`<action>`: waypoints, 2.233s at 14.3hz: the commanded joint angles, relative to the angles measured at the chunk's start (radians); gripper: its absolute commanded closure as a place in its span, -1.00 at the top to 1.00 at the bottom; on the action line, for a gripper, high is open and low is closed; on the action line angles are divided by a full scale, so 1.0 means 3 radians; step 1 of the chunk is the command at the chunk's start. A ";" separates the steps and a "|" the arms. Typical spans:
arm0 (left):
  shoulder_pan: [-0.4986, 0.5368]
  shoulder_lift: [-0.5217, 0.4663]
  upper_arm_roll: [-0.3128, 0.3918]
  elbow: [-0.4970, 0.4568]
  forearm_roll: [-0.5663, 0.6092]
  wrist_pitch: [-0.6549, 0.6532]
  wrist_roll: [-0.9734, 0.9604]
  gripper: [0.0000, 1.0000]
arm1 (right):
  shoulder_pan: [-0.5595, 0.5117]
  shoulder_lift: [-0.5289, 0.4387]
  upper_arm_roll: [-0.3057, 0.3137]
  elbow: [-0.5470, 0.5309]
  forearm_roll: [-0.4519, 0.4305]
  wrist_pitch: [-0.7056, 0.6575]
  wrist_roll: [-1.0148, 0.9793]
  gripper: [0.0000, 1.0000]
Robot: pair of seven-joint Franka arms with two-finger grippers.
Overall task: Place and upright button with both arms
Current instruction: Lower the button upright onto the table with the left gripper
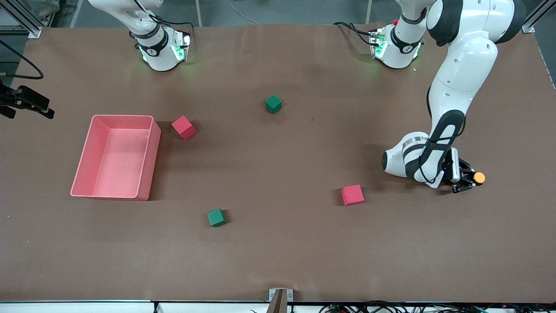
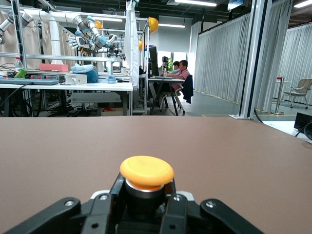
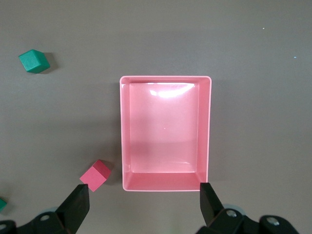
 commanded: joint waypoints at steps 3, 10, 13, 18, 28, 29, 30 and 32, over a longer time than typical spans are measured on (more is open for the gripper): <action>0.0080 0.0006 -0.0007 0.0056 -0.0012 0.0080 -0.0715 -0.99 | -0.0041 -0.0019 0.0026 0.0042 0.0021 -0.0011 -0.0014 1.00; 0.0065 0.0302 0.0008 0.0317 0.0008 0.0080 -0.0925 -0.99 | -0.0036 -0.0024 0.0031 0.0103 0.0021 -0.0113 -0.0019 1.00; 0.0055 0.0333 0.0018 0.0317 0.0029 0.0070 -0.0895 -0.81 | -0.0036 -0.0019 0.0036 0.0124 0.0021 -0.0108 -0.0024 1.00; 0.0039 0.0302 0.0023 0.0317 0.0024 0.0065 -0.0798 1.00 | -0.0041 -0.0019 0.0031 0.0165 0.0016 -0.0103 -0.0024 1.00; 0.0034 0.0297 0.0018 0.0292 -0.0007 -0.0150 -0.0563 1.00 | -0.0046 -0.0019 0.0026 0.0170 0.0006 -0.0108 -0.0024 1.00; 0.0034 0.0292 0.0018 0.0292 -0.0007 -0.0180 -0.0502 1.00 | -0.0046 -0.0019 0.0026 0.0175 0.0006 -0.0108 -0.0024 1.00; 0.0039 0.0287 0.0008 0.0287 -0.0012 -0.0191 -0.0385 1.00 | -0.0046 -0.0019 0.0026 0.0175 0.0006 -0.0108 -0.0024 1.00; 0.0039 0.0241 -0.0002 0.0297 -0.0017 -0.0191 -0.0307 1.00 | -0.0051 -0.0019 0.0026 0.0185 0.0006 -0.0108 -0.0024 1.00</action>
